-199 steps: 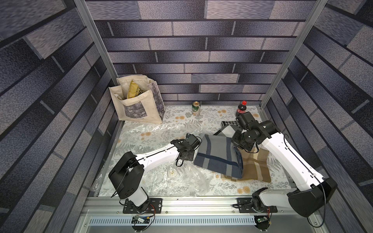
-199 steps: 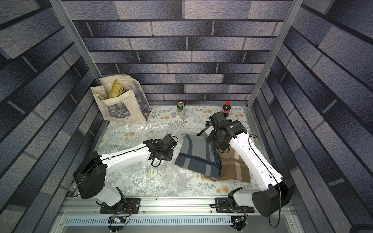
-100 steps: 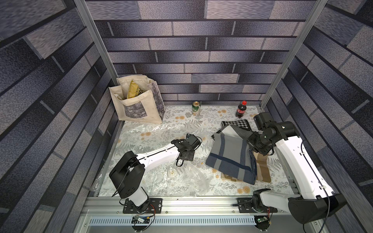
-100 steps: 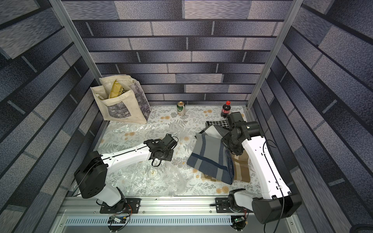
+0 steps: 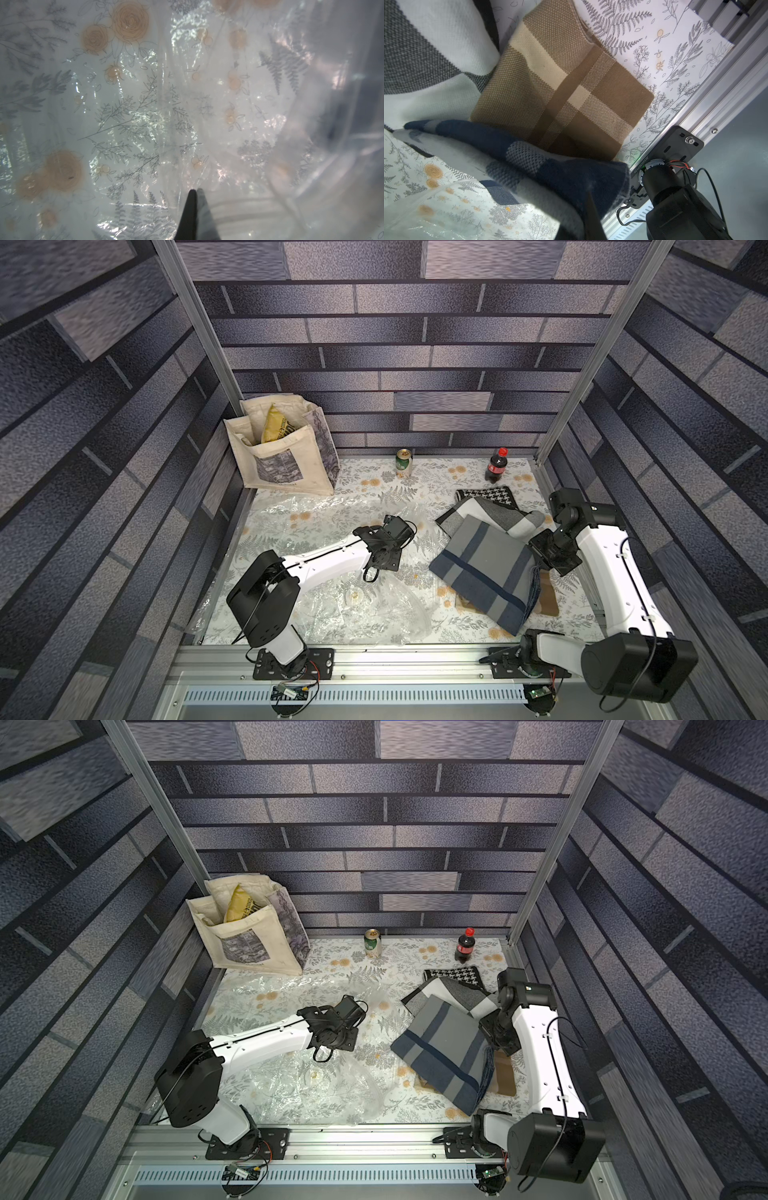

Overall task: Take the scarf out of the vacuum bag
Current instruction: Place the scarf at the center of the board.

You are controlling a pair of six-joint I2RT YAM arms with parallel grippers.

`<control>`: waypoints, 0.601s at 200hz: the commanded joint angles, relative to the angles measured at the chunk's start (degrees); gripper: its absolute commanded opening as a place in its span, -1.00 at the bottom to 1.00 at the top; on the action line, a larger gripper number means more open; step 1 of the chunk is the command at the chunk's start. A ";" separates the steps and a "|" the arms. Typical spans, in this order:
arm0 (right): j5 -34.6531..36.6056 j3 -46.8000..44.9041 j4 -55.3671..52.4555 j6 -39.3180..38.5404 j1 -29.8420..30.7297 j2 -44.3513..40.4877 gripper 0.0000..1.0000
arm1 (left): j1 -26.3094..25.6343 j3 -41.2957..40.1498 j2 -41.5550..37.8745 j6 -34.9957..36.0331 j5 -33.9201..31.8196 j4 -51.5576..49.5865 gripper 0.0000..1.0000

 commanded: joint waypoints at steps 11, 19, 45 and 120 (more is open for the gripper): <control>2.39 -0.38 2.50 -5.14 -4.54 1.73 -1.00 | -0.24 1.98 0.39 0.15 -0.06 -1.88 -1.00; 2.80 -0.59 3.02 -5.66 -4.97 2.58 -1.00 | -0.20 2.11 0.34 0.04 -0.10 -2.00 -1.00; 2.47 -3.64 6.97 -6.27 -5.80 4.33 -1.00 | -0.50 2.30 0.30 -0.03 -0.11 -1.84 -1.00; 9.37 2.69 10.25 -8.88 -7.16 6.90 -1.00 | -0.77 8.00 3.33 1.90 2.72 1.03 -1.00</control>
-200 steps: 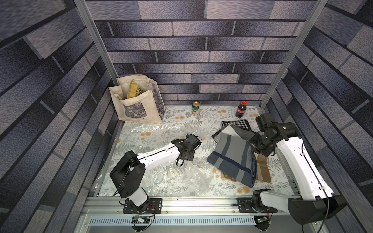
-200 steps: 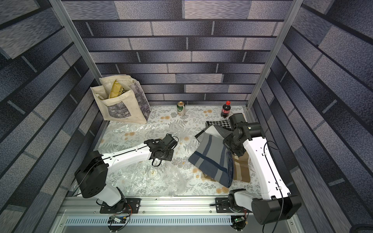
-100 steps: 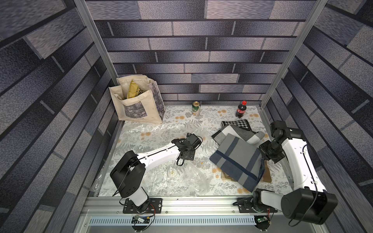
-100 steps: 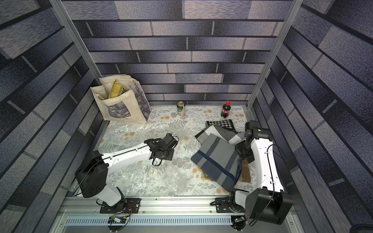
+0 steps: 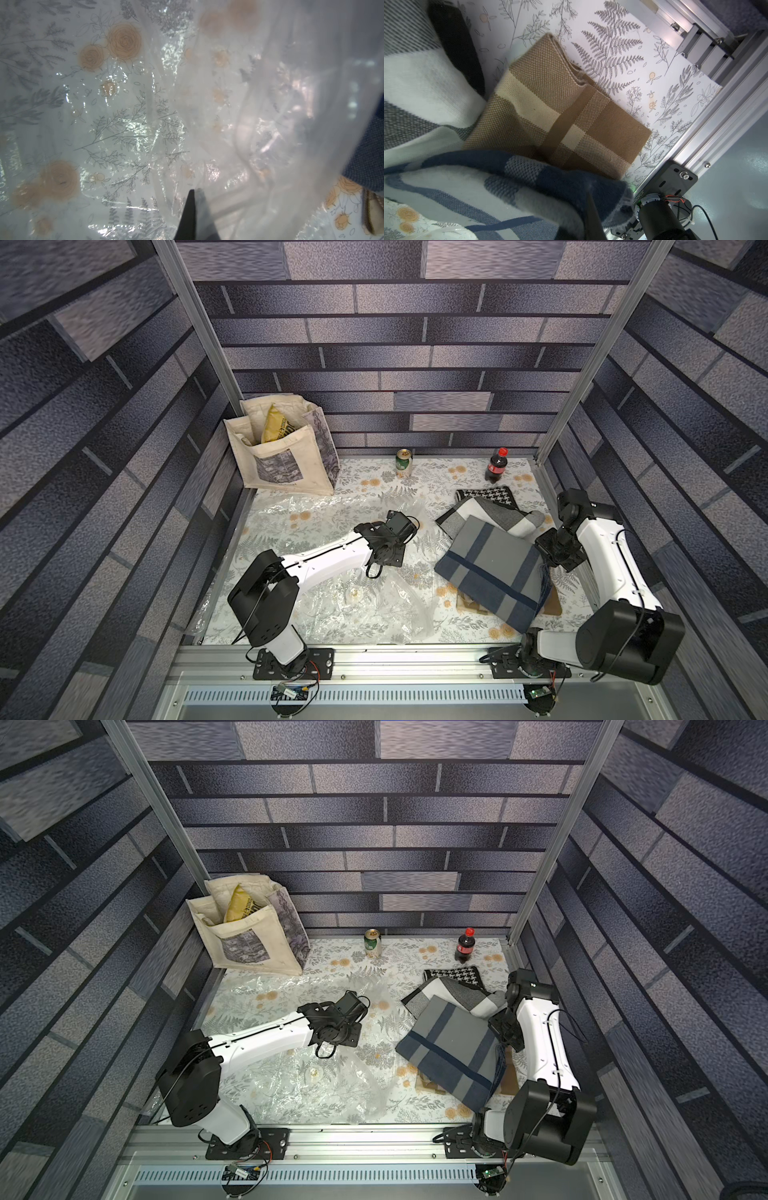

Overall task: Take the scarf out of the vacuum bag
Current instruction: Place the scarf at the center of the board.

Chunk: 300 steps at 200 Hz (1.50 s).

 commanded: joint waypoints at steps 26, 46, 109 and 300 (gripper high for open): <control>4.09 7.40 1.68 -3.47 -0.96 5.14 -1.00 | -0.29 10.07 7.12 3.39 3.86 1.17 -0.79; 2.18 5.94 3.05 -4.24 -1.13 7.05 -1.00 | -0.40 13.15 10.13 3.96 5.93 1.24 -0.40; 1.37 0.76 7.56 -6.01 -3.30 4.50 -0.09 | -0.95 10.38 5.59 3.84 6.75 5.85 1.00; -24.44 -23.21 63.80 -7.77 17.24 -25.31 1.00 | 50.84 -14.22 -42.51 3.88 -4.82 3.54 1.00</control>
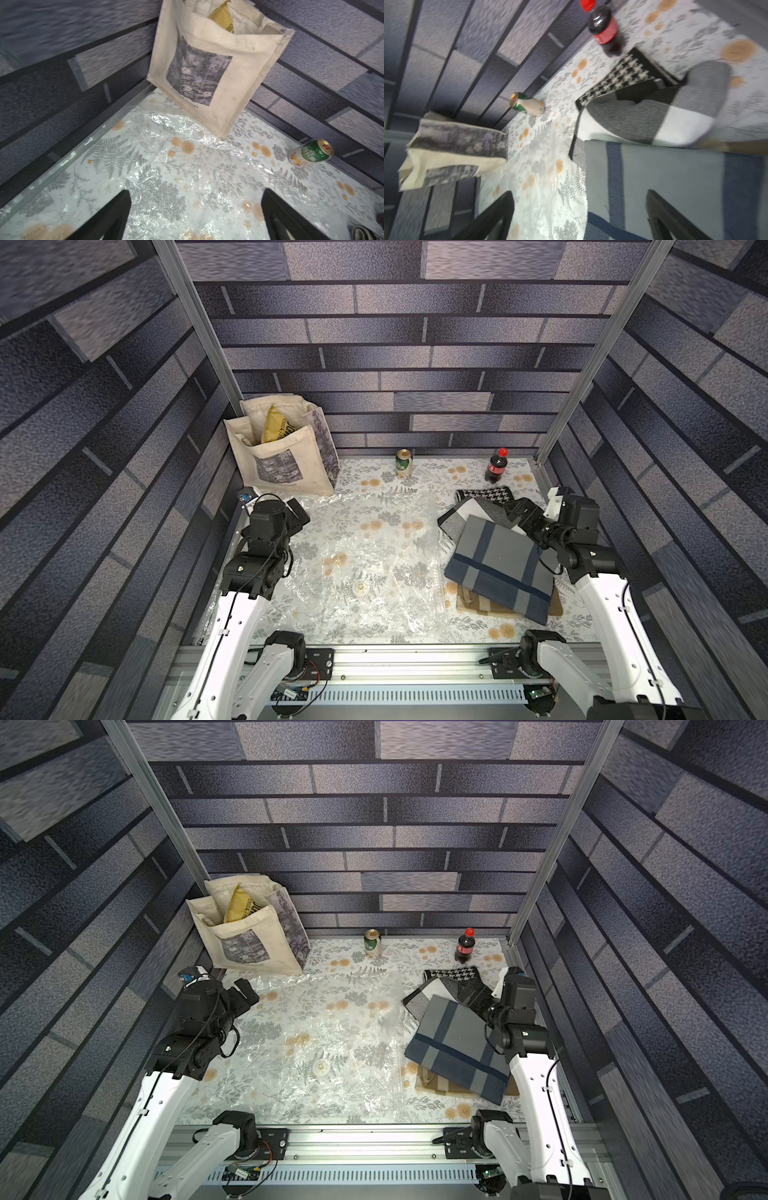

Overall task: Take the scarf out of the vacuum bag
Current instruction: Place the scarf at the center of the board, then reset both arms

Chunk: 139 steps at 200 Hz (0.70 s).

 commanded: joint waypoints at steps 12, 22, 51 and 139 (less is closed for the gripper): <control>2.14 -8.25 20.33 -6.24 7.35 -2.82 1.00 | 9.68 -4.78 4.87 2.64 9.72 5.10 1.00; 7.99 -9.95 20.73 -13.12 9.61 -4.05 1.00 | 10.62 -8.04 5.86 3.05 11.36 12.03 1.00; 16.94 -19.50 26.66 -24.04 10.11 -6.71 1.00 | 10.56 -18.20 8.96 11.81 11.30 35.71 1.00; 25.92 -46.13 56.40 -35.60 10.07 -10.73 1.00 | 2.86 -33.37 28.89 27.54 9.43 72.37 1.00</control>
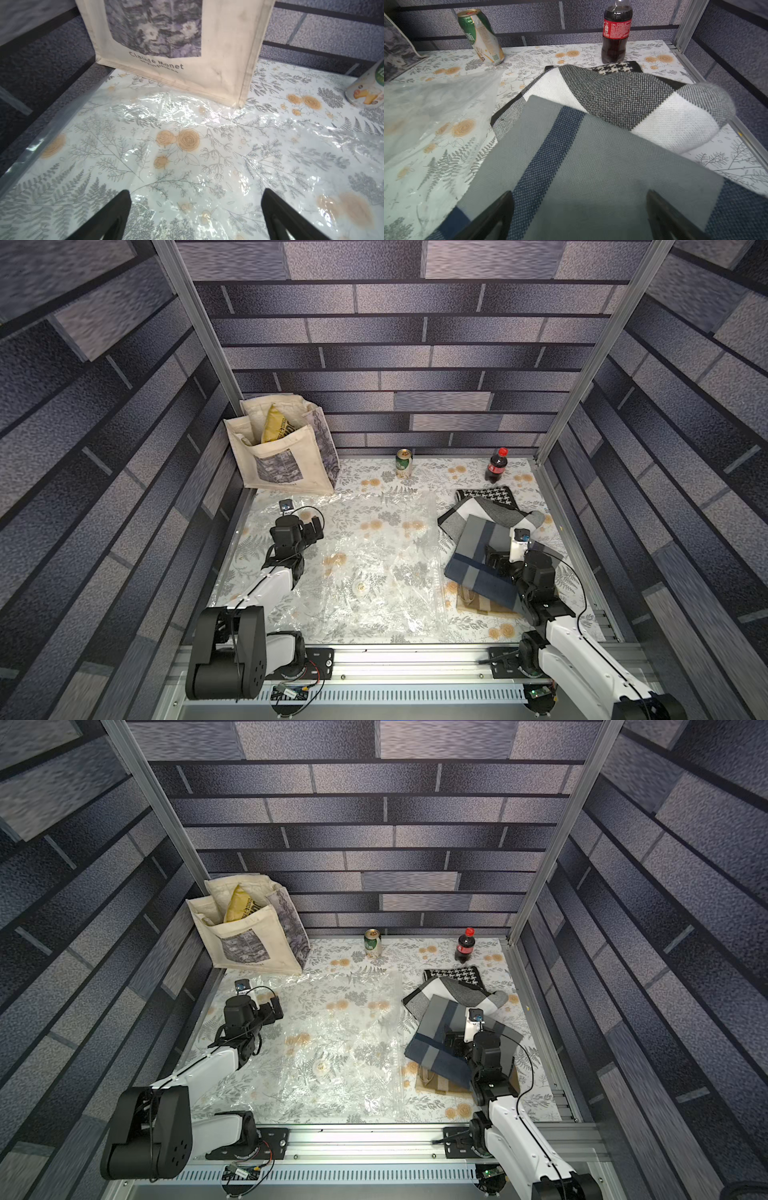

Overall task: Take the scarf out of the vacuum bag
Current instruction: Reset both arms

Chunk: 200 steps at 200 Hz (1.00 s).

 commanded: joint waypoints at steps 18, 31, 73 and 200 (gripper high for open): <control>10.15 -5.62 20.66 -3.59 0.16 0.00 1.00 | -2.76 -4.64 6.92 8.35 -4.05 21.52 1.00; 9.14 -5.56 24.83 -5.06 -0.56 3.40 1.00 | -2.58 -5.02 9.22 8.13 -4.44 24.31 1.00; 4.82 -3.78 47.00 -4.10 -2.46 26.50 1.00 | -1.43 -9.81 16.99 7.82 -3.08 40.43 1.00; 13.60 13.12 35.05 -0.82 -3.56 45.09 1.00 | 2.49 -0.51 16.52 3.98 1.36 21.98 1.00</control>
